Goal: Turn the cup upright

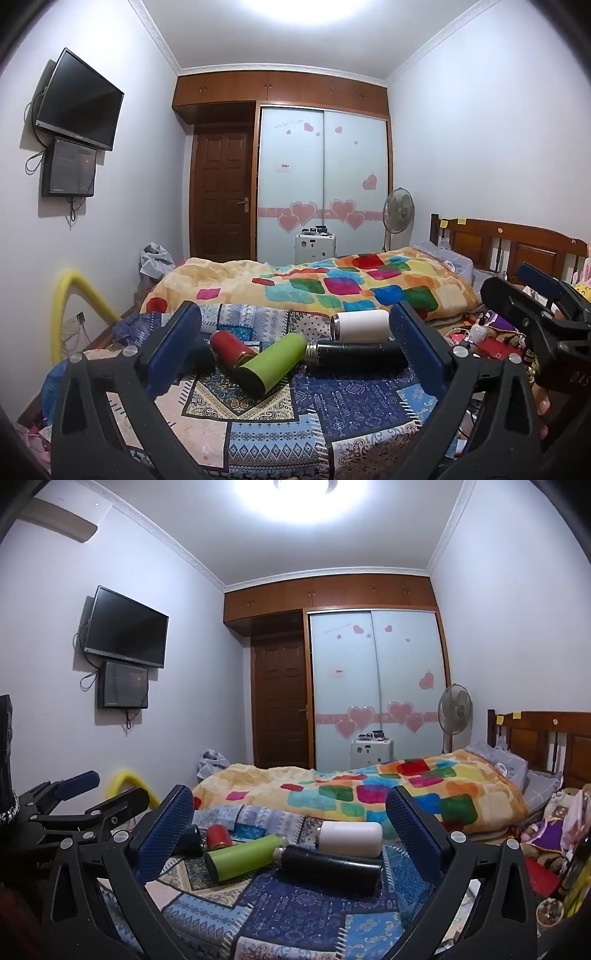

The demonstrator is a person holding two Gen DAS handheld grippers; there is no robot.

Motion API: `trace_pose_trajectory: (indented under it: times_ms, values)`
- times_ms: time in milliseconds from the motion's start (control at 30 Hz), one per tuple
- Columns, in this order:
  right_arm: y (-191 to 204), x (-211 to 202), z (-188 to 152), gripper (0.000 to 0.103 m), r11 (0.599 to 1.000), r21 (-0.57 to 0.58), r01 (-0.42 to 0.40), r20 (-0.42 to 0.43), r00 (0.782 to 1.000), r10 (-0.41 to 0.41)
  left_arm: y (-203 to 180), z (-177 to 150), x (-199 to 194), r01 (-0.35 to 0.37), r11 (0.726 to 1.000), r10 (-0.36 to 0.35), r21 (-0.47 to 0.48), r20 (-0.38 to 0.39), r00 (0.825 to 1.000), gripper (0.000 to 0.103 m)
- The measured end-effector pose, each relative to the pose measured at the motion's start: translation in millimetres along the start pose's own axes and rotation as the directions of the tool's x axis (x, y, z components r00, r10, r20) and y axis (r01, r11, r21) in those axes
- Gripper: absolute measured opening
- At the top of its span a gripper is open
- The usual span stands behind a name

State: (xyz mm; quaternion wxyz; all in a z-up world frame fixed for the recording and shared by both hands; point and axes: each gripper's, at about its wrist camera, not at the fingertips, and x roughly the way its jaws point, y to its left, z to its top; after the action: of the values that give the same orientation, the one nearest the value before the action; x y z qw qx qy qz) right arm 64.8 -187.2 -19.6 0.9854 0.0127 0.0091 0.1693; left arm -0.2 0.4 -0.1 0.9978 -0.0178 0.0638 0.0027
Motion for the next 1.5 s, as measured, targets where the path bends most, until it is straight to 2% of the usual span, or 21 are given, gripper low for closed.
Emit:
trace_pose_trajectory:
  times_ms: [700, 1500]
  values:
    - [7.3, -2.0, 0.3, 0.103, 1.000, -0.016, -0.009, 0.001, 1.000, 0.009, -4.4, 3.7, -1.9, -0.021, 1.000, 0.021, 0.006, 0.007, 1.000, 0.103]
    - [4.1, 1.1, -0.1, 0.103, 1.000, 0.003, -0.023, -0.010, 1.000, 0.023, 0.0, -2.5, 0.9, -0.010, 1.000, 0.010, -0.006, -0.002, 1.000, 0.103]
